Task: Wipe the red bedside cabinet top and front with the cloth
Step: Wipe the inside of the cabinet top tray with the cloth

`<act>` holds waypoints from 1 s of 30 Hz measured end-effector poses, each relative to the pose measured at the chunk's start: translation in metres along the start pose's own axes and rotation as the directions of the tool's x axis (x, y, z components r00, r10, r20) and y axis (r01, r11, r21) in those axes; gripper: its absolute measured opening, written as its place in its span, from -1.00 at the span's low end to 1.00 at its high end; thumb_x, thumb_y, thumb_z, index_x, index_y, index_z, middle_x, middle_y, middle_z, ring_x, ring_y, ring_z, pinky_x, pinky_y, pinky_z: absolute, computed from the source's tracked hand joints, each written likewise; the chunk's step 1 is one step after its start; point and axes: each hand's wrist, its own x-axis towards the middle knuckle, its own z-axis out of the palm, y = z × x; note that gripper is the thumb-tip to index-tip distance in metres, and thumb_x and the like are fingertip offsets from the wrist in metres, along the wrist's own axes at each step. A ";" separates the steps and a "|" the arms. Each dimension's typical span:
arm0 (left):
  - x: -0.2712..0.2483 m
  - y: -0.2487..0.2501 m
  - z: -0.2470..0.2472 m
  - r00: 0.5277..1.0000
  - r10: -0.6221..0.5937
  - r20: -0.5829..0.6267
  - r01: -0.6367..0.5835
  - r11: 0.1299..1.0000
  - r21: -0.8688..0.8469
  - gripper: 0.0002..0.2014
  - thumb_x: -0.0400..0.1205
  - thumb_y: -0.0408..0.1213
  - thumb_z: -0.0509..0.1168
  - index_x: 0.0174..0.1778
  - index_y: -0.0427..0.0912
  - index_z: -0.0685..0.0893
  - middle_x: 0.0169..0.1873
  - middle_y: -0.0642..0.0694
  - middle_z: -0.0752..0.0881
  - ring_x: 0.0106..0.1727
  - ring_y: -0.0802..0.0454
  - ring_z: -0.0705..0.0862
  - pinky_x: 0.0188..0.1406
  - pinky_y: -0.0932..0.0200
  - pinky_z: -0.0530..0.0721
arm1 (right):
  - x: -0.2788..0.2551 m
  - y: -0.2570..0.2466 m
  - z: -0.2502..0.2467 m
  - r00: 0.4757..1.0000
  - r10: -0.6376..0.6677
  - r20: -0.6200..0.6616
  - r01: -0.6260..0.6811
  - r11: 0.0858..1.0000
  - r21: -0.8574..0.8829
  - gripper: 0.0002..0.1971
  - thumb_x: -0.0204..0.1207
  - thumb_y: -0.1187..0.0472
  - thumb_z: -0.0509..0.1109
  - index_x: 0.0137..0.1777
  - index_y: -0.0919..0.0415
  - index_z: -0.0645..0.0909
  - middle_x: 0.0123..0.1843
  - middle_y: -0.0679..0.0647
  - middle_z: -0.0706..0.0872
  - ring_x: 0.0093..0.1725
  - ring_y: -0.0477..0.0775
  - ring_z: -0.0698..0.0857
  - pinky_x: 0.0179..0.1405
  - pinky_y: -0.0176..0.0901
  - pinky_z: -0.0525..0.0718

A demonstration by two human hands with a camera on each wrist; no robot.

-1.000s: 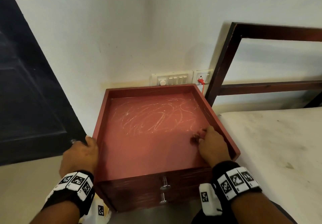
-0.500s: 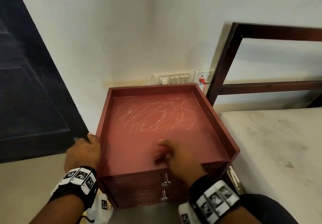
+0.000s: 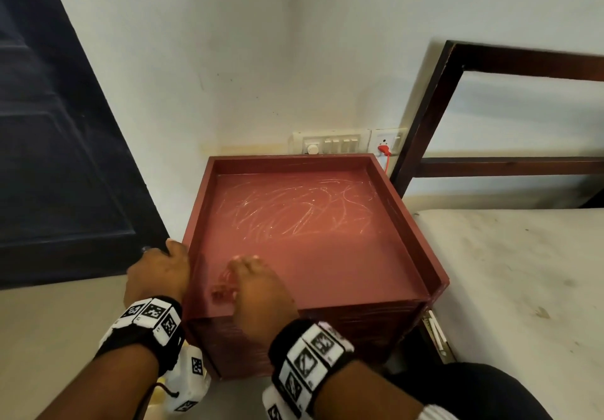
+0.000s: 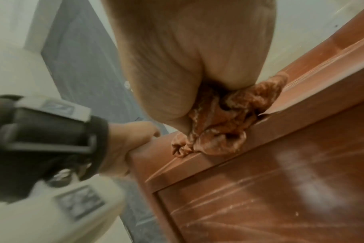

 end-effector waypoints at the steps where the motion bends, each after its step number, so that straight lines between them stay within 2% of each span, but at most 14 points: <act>1: 0.001 -0.001 0.000 1.000 0.000 -0.005 0.000 1.000 -0.012 -0.28 0.72 0.16 -0.10 0.04 -0.45 0.71 0.04 -0.53 0.73 0.14 -0.50 0.69 0.18 -0.23 0.60 | -0.009 -0.002 -0.001 0.998 -0.056 0.009 0.056 0.998 0.022 -0.36 0.51 0.36 0.31 0.63 0.12 0.40 0.62 0.10 0.47 0.61 0.18 0.40 0.64 0.10 0.41; 3: 0.002 -0.001 0.000 1.000 -0.012 0.000 0.012 0.999 -0.037 -0.32 0.75 0.11 -0.06 0.04 -0.46 0.73 0.07 -0.55 0.73 0.16 -0.52 0.68 0.21 -0.22 0.59 | -0.026 0.016 -0.013 0.997 -0.075 0.027 0.072 0.992 0.100 -0.36 0.46 0.34 0.22 0.59 0.06 0.50 0.58 0.04 0.56 0.59 0.12 0.48 0.62 -0.02 0.43; 6: 0.005 -0.001 0.001 1.000 -0.004 0.023 0.005 0.999 -0.047 -0.32 0.76 0.09 -0.06 0.04 -0.46 0.75 0.07 -0.54 0.74 0.18 -0.51 0.68 0.24 -0.22 0.59 | -0.046 0.063 -0.054 0.984 0.157 -0.080 -0.142 0.976 0.167 -0.44 0.56 0.39 0.22 0.51 -0.06 0.57 0.39 -0.10 0.69 0.36 -0.06 0.64 0.54 -0.17 0.51; 8: 0.007 -0.001 0.001 0.999 0.004 0.045 -0.003 0.999 -0.038 -0.32 0.77 0.07 -0.07 0.05 -0.47 0.77 0.09 -0.54 0.74 0.22 -0.51 0.67 0.31 -0.22 0.58 | -0.056 0.095 -0.089 0.905 0.386 -0.176 -0.349 0.913 0.211 -0.53 0.67 0.38 0.29 0.49 -0.07 0.56 0.29 -0.09 0.69 0.25 -0.11 0.63 0.46 -0.22 0.50; 10: 0.008 -0.001 0.002 0.998 -0.001 0.058 0.003 0.999 -0.036 -0.31 0.78 0.06 -0.07 0.06 -0.47 0.78 0.12 -0.55 0.74 0.25 -0.51 0.66 0.36 -0.22 0.56 | -0.051 0.130 -0.115 0.783 0.549 -0.292 -0.480 0.832 0.276 -0.65 0.69 0.33 0.33 0.41 0.03 0.63 0.28 0.02 0.71 0.29 0.06 0.67 0.40 -0.05 0.55; 12: 0.009 0.000 0.002 0.999 -0.003 0.053 0.005 0.999 -0.039 -0.31 0.78 0.06 -0.08 0.07 -0.48 0.78 0.13 -0.54 0.74 0.25 -0.51 0.66 0.37 -0.23 0.56 | -0.029 0.155 -0.118 0.700 0.619 -0.356 -0.556 0.785 0.272 -0.70 0.67 0.32 0.33 0.36 0.13 0.64 0.34 0.14 0.69 0.39 0.23 0.65 0.47 0.12 0.56; 13: 0.008 0.000 0.002 0.999 -0.005 0.049 0.007 0.999 -0.040 -0.31 0.78 0.06 -0.09 0.08 -0.48 0.77 0.13 -0.54 0.74 0.25 -0.51 0.66 0.36 -0.23 0.56 | -0.014 0.157 -0.109 0.692 0.629 -0.354 -0.584 0.776 0.239 -0.67 0.63 0.32 0.33 0.38 0.18 0.62 0.37 0.18 0.67 0.41 0.26 0.62 0.50 0.16 0.57; 16: 0.007 0.001 0.002 0.999 -0.011 0.035 0.012 0.999 -0.044 -0.30 0.79 0.06 -0.09 0.09 -0.48 0.77 0.14 -0.54 0.74 0.26 -0.51 0.66 0.36 -0.24 0.55 | 0.030 0.121 -0.052 0.808 0.511 -0.294 -0.507 0.857 0.096 -0.58 0.54 0.25 0.30 0.41 0.11 0.59 0.41 0.14 0.62 0.46 0.22 0.57 0.50 0.16 0.58; 19: 0.004 0.003 -0.001 0.999 -0.019 0.029 0.021 0.998 -0.057 -0.30 0.80 0.08 -0.10 0.08 -0.46 0.77 0.13 -0.53 0.74 0.25 -0.51 0.66 0.31 -0.22 0.55 | 0.038 0.026 0.012 0.969 0.188 -0.161 -0.178 0.981 0.075 -0.63 0.53 0.24 0.20 0.31 0.01 0.60 0.40 0.08 0.61 0.48 0.15 0.54 0.52 0.09 0.52; 22: -0.001 0.003 -0.005 0.999 -0.032 0.017 0.033 0.996 -0.083 -0.30 0.81 0.10 -0.10 0.09 -0.44 0.77 0.13 -0.51 0.74 0.24 -0.49 0.67 0.27 -0.20 0.56 | 0.018 -0.032 0.031 0.995 -0.059 -0.076 0.062 0.997 0.035 -0.51 0.61 0.28 0.26 0.55 0.08 0.49 0.59 0.12 0.50 0.63 0.19 0.39 0.67 0.05 0.33; 24: -0.003 0.003 -0.005 1.000 -0.028 0.009 0.029 0.995 -0.097 -0.30 0.81 0.10 -0.10 0.07 -0.44 0.77 0.12 -0.51 0.75 0.23 -0.48 0.67 0.24 -0.18 0.56 | 0.005 -0.019 0.015 0.990 -0.130 -0.060 0.133 0.989 0.060 -0.45 0.54 0.33 0.34 0.55 0.06 0.52 0.59 0.05 0.55 0.60 0.12 0.43 0.64 -0.11 0.34; 26: -0.002 0.003 -0.004 1.000 -0.025 0.005 0.026 0.994 -0.109 -0.31 0.82 0.09 -0.08 0.04 -0.42 0.78 0.09 -0.48 0.76 0.20 -0.46 0.68 0.18 -0.14 0.56 | -0.010 0.011 -0.009 0.993 -0.115 -0.028 0.117 0.986 0.119 -0.49 0.56 0.31 0.35 0.52 0.03 0.59 0.53 -0.02 0.63 0.53 0.01 0.53 0.61 -0.17 0.40; 28: 0.000 0.002 -0.003 1.000 -0.020 0.004 0.021 0.994 -0.109 -0.32 0.82 0.09 -0.08 0.01 -0.41 0.78 0.07 -0.47 0.76 0.18 -0.44 0.69 0.12 -0.11 0.54 | -0.025 0.049 -0.040 0.996 0.052 -0.069 -0.038 0.981 0.191 -0.55 0.60 0.29 0.41 0.48 0.01 0.63 0.40 -0.04 0.71 0.35 -0.11 0.63 0.53 -0.12 0.54; 30: 0.000 0.003 -0.002 1.000 -0.015 0.011 0.016 0.994 -0.106 -0.32 0.83 0.08 -0.08 -0.01 -0.41 0.78 0.07 -0.46 0.76 0.19 -0.44 0.68 0.11 -0.10 0.52 | -0.037 0.084 -0.076 0.953 0.259 -0.159 -0.218 0.946 0.238 -0.56 0.62 0.33 0.41 0.47 -0.01 0.63 0.29 -0.01 0.75 0.25 -0.06 0.68 0.50 -0.13 0.55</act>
